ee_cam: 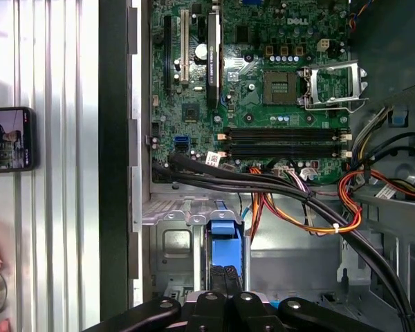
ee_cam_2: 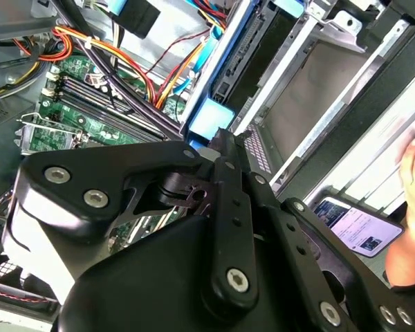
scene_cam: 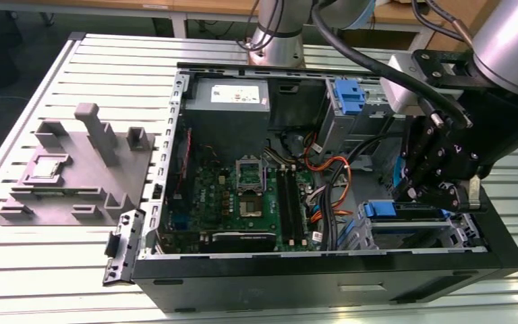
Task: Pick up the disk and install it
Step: 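Insert the first disk wire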
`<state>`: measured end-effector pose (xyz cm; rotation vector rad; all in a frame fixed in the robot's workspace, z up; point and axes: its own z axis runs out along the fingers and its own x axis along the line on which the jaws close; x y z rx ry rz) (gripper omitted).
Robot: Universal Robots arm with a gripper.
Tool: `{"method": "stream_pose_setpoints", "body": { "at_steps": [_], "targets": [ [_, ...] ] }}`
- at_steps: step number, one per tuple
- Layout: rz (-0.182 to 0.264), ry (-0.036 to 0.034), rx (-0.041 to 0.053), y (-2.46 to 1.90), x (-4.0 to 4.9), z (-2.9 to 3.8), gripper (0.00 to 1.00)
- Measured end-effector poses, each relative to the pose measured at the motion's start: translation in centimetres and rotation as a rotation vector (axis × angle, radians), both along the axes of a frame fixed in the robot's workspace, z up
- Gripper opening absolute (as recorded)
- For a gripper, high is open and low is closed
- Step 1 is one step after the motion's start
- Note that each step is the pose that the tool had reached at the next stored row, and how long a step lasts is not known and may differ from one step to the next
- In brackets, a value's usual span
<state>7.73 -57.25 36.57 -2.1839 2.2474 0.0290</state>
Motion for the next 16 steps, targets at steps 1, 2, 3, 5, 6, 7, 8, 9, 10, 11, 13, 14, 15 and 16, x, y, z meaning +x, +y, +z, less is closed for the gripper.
{"method": "stream_pose_setpoints", "body": {
  "at_steps": [1, 2, 3, 5, 6, 7, 8, 9, 10, 11, 13, 14, 15, 16],
  "targets": [
    [0.0, -0.0001, 0.0, 0.0, 0.0, 0.02, 0.1],
    [0.0, 0.0, 0.0, -0.01, 0.01, 0.06, 0.1],
    [0.0, 0.0, 0.0, -0.01, 0.01, 0.16, 0.1],
    [0.0, -0.0001, 0.0002, 0.0, 0.01, 0.48, 0.1],
    [0.0, 0.0, 0.0001, 0.0, 0.01, 0.7, 0.1],
    [0.0, -0.0001, 0.0, 0.0, 0.01, 0.81, 0.1],
    [0.0, -0.0001, 0.0003, 0.0, 0.01, 0.81, 0.1],
    [0.002, -0.0001, 0.0003, 0.0, 0.01, 0.81, 0.1],
    [0.009, -0.0001, 0.0004, 0.0, 0.01, 0.81, 0.1],
    [0.024, 0.0, 0.0002, 0.0, 0.01, 0.81, 0.1],
    [0.06, -0.0001, 0.0, 0.0, 0.01, 0.82, 0.1],
    [0.079, -0.0001, 0.0, 0.0, 0.01, 0.81, 0.1],
    [0.097, -0.0001, 0.0, 0.0, 0.01, 0.81, 0.1],
    [0.115, -0.0001, 0.0001, 0.0, 0.01, 0.8, 0.1]
  ]
}}
